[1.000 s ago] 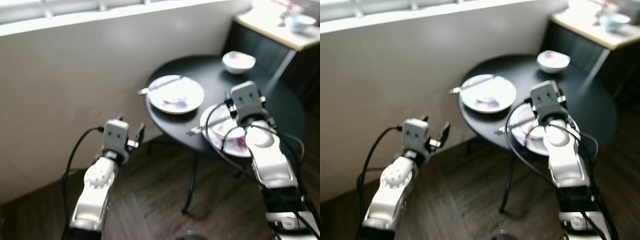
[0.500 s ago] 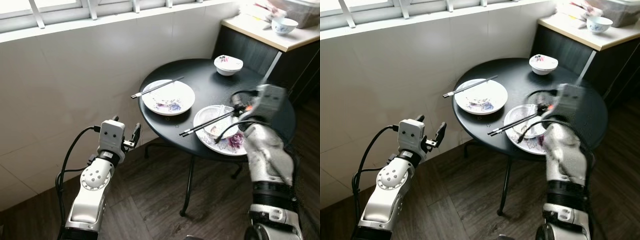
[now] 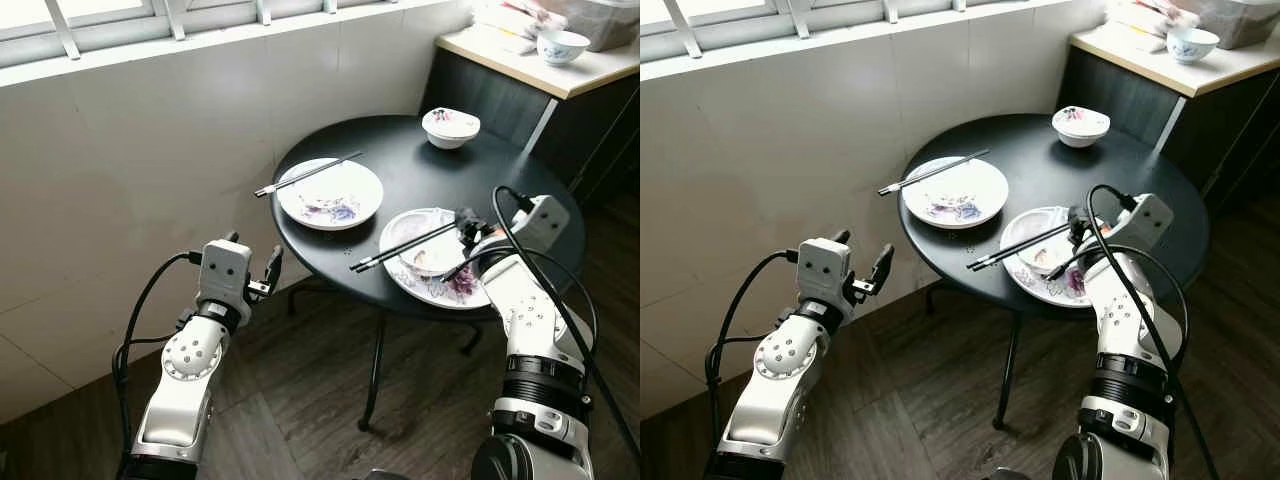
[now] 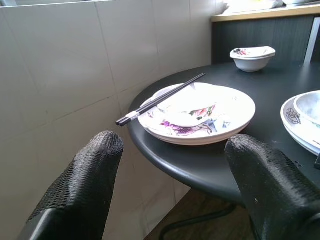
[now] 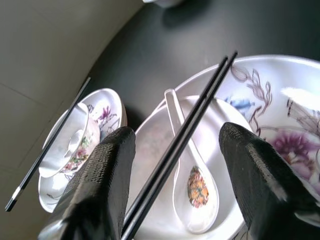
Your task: Kitchen organization
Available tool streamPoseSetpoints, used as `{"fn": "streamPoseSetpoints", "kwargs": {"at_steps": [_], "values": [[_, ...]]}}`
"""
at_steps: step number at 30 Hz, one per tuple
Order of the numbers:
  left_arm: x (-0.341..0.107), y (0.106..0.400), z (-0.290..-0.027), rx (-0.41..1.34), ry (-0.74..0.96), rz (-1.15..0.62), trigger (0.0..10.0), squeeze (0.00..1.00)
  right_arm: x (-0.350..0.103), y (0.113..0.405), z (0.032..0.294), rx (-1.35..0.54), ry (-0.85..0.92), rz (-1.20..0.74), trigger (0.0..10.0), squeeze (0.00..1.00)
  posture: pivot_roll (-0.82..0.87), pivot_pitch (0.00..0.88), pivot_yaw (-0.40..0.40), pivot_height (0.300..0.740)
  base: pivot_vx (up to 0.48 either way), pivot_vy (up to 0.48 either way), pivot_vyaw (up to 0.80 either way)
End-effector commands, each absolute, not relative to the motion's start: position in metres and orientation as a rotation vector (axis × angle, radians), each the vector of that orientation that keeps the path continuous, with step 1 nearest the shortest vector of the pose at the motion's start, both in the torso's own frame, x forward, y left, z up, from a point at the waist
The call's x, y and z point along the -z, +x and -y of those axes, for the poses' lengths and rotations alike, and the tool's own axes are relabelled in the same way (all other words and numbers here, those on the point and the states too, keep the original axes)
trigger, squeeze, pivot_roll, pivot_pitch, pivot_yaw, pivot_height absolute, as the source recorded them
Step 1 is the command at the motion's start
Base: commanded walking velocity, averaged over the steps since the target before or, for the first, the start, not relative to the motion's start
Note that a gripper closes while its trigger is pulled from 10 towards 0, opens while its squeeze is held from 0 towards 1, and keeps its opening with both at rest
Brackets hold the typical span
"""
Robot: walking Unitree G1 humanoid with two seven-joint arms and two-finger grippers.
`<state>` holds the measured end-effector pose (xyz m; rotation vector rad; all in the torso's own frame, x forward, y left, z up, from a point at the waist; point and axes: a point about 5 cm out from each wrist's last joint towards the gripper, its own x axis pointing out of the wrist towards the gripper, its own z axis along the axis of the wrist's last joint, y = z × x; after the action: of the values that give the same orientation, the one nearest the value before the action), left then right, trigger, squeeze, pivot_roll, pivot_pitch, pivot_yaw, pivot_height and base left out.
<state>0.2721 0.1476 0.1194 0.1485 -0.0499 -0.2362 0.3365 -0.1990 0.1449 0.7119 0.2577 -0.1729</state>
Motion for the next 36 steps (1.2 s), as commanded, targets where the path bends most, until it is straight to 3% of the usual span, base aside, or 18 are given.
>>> {"fn": "streamPoseSetpoints", "kwargs": {"at_steps": [1, 15, 36], "values": [[-0.118, 0.272, -0.144, 0.254, 0.15, 0.047, 10.0, 0.0, -0.151, 0.341, 0.203, 0.169, 0.744, -0.26, 10.0, 0.0, -0.06, 0.0, -0.037, 0.74, 0.0, 0.0, 0.0], [-0.116, 0.271, -0.142, 0.254, 0.149, 0.044, 10.0, 0.0, -0.144, 0.36, 0.198, 0.121, 0.926, -0.394, 10.0, 0.0, -0.05, 0.0, -0.044, 0.74, 0.0, 0.0, 0.0], [-0.118, 0.272, -0.142, 0.252, 0.149, 0.046, 10.0, 0.0, -0.128, 0.377, 0.188, 0.153, 1.02, -0.467, 10.0, 0.0, -0.03, 0.0, -0.051, 0.74, 0.0, 0.0, 0.0]]}}
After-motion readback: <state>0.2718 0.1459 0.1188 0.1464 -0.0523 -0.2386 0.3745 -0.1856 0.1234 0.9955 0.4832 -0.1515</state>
